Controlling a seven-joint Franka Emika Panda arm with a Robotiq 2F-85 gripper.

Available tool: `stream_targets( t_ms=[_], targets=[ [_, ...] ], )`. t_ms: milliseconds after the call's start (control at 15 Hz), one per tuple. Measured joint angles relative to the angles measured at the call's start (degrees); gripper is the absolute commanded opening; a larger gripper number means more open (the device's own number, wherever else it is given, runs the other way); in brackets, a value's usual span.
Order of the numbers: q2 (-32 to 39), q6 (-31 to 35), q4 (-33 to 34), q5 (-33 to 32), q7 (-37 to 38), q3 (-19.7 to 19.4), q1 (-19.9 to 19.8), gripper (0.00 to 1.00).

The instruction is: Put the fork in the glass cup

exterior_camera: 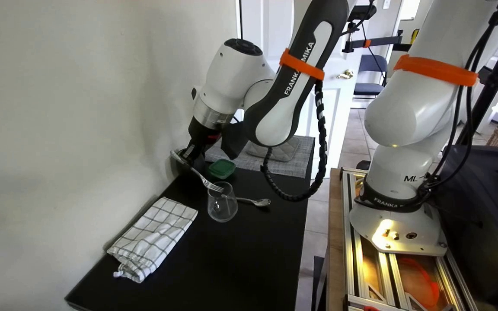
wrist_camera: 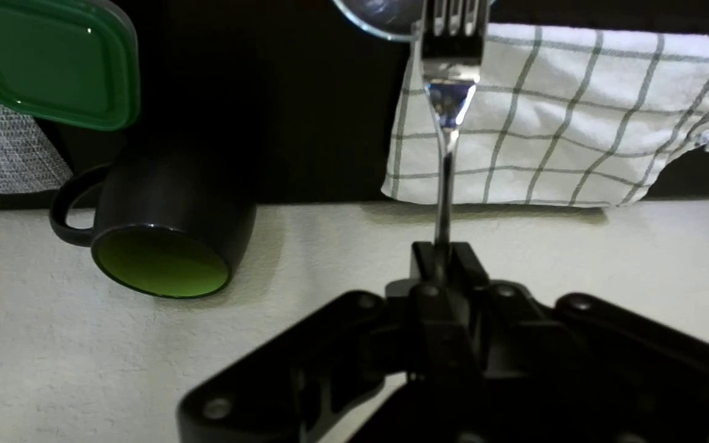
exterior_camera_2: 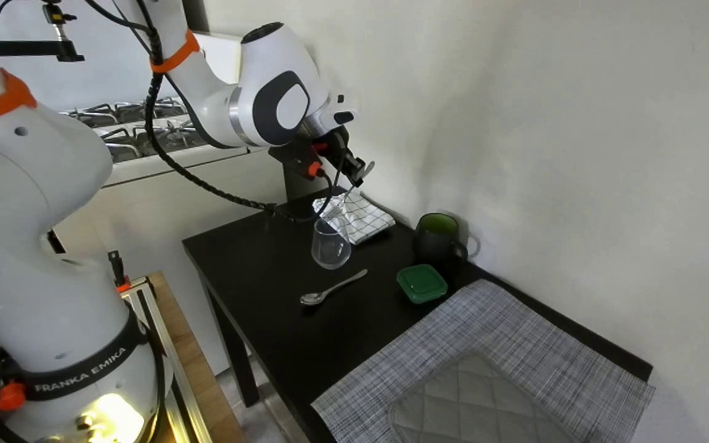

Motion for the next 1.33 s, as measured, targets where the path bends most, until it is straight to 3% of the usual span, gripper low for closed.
stream_targets(
  t_ms=[733, 1000, 1333],
  targets=[
    [-2.9, 5.2, 0.5, -8.3, 10.7, 7.6, -10.8, 0.02],
    [-3.2, 5.4, 0.5, -11.8, 11.4, 6.5, -10.5, 0.02],
    [-1.2, 5.3, 0.3, -18.6, 9.9, 0.7, -6.7, 0.02]
  ],
)
